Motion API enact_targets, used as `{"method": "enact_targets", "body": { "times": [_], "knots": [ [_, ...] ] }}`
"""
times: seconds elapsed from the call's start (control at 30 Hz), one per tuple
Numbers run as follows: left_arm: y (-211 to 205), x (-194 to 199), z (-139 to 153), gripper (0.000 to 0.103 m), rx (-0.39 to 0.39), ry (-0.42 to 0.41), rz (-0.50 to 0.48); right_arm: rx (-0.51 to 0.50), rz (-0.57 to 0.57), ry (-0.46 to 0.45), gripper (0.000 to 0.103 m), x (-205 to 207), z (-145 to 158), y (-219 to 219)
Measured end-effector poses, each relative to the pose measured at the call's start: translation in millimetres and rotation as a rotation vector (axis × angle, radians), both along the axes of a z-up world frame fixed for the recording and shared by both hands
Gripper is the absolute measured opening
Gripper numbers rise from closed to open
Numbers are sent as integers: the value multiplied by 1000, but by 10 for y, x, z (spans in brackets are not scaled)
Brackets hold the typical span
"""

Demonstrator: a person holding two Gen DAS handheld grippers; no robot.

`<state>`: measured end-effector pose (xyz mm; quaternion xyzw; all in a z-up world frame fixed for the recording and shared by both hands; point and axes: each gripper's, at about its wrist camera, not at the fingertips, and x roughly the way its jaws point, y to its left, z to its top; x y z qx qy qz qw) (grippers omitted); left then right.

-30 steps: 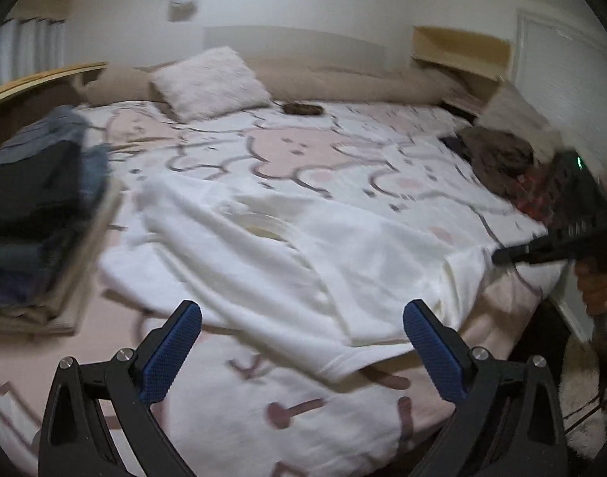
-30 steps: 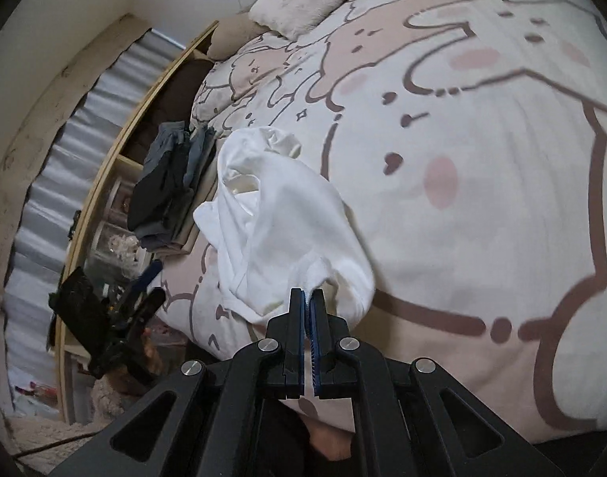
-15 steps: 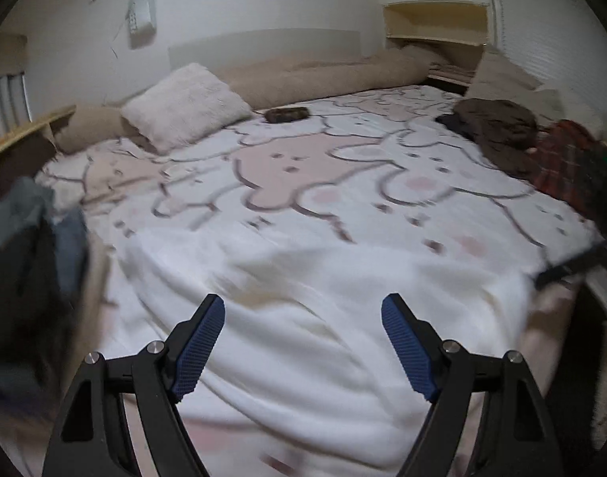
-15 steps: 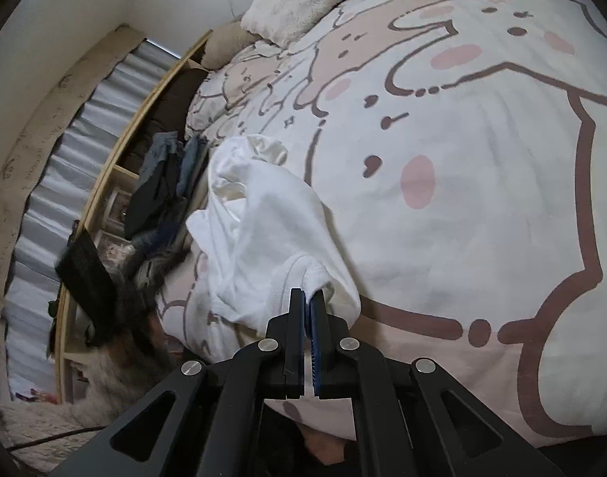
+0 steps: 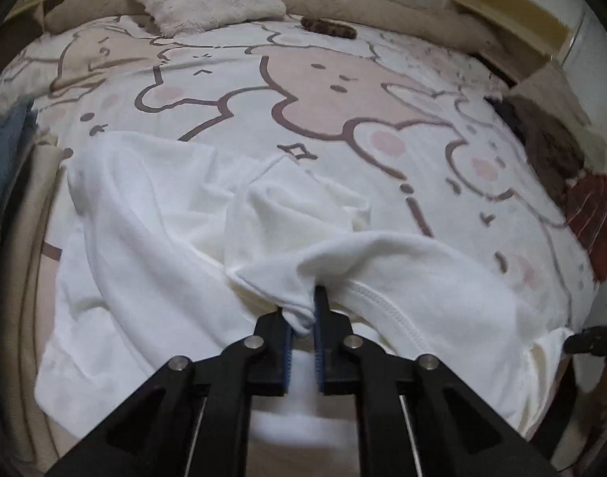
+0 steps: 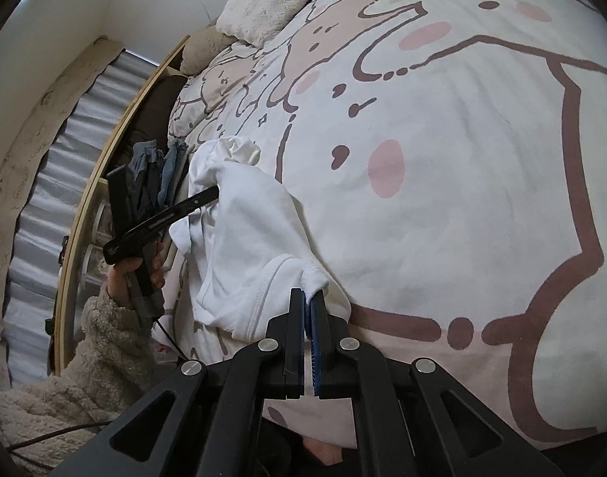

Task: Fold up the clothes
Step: 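Lift the T-shirt with both tools, shaking it out in the air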

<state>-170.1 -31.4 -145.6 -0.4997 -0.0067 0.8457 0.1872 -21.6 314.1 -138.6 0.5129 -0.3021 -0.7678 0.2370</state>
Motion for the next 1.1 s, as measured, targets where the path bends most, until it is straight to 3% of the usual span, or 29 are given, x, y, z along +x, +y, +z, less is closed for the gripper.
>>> {"method": "enact_targets", "body": {
  "times": [0.1, 0.2, 0.4, 0.47, 0.6, 0.7, 0.83, 1.0, 1.1],
  "knots": [
    [-85, 65, 278, 9, 98, 69, 13, 15, -15, 28, 3, -10, 90, 0],
    [-140, 153, 735, 9, 167, 175, 23, 27, -36, 101, 3, -47, 349, 16],
    [-397, 469, 2112, 9, 287, 519, 74, 31, -74, 359, 3, -174, 1348, 107],
    [-528, 680, 2624, 9, 311, 659, 100, 27, -85, 465, 3, -183, 1796, 129],
    [-792, 1215, 3368, 9, 362, 872, 123, -4, -92, 694, 3, 46, 2672, 207],
    [-907, 1645, 3628, 9, 386, 941, 98, -37, -94, 855, 3, 293, 3265, 274],
    [-1032, 2184, 3908, 9, 421, 1006, 58, -66, -87, 1000, 3, 764, 3767, 340],
    [-1193, 2409, 3839, 13, 410, 903, 68, -93, -68, 1104, 3, 1179, 4066, 395],
    [-1120, 2202, 3453, 13, 323, 797, 120, -90, -86, 1082, 3, 1157, 4011, 443]
  ]
}}
